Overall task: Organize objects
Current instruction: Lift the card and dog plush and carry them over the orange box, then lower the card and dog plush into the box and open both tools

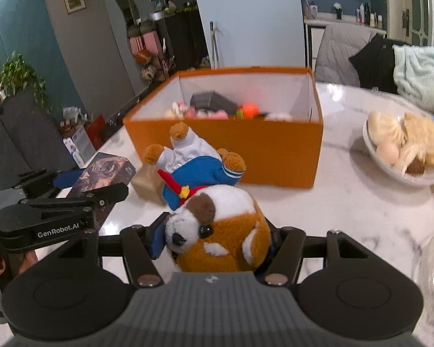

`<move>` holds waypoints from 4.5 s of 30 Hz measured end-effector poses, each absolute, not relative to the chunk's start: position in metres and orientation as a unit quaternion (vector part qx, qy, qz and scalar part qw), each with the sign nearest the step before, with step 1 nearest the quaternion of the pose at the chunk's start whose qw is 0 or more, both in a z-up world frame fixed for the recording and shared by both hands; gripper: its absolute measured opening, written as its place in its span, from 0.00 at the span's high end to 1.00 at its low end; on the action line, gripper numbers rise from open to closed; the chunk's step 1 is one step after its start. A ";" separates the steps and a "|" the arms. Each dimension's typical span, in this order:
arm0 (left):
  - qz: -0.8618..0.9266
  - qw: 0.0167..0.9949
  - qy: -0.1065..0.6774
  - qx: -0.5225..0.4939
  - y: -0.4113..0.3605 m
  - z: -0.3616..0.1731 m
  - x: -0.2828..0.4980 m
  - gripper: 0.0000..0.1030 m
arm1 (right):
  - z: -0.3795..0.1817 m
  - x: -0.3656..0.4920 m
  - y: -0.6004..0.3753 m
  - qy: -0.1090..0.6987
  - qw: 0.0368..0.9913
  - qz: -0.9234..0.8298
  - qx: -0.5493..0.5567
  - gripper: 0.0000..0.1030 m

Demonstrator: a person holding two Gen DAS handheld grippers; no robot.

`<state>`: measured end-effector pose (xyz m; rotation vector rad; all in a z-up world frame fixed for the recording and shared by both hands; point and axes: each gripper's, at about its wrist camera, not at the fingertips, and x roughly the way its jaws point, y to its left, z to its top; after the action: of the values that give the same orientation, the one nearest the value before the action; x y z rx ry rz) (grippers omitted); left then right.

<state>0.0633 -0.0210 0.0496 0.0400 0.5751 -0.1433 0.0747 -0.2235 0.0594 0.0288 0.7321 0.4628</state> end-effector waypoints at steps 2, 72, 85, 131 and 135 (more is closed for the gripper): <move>-0.069 0.959 0.272 0.023 -0.021 0.060 0.072 0.33 | 0.072 0.082 -0.221 0.344 0.911 0.225 0.018 0.38; -0.033 0.929 0.365 0.061 -0.038 0.015 0.260 0.34 | 0.008 0.387 -0.148 0.509 0.852 0.118 -0.044 0.38; -0.039 0.924 0.377 0.053 -0.037 0.008 0.261 0.34 | 0.003 0.393 -0.148 0.534 0.836 0.115 -0.049 0.39; -0.036 0.929 0.364 0.049 -0.040 0.026 0.240 0.15 | 0.021 0.372 -0.154 0.460 0.879 0.123 -0.033 0.22; -0.033 0.933 0.355 0.048 -0.036 0.035 0.230 0.15 | 0.036 0.354 -0.156 0.404 0.906 0.121 -0.033 0.12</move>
<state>0.2301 -0.0360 0.0352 0.0989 0.7254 -0.0671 0.3537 -0.1562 0.0363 -0.0683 0.8337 0.2506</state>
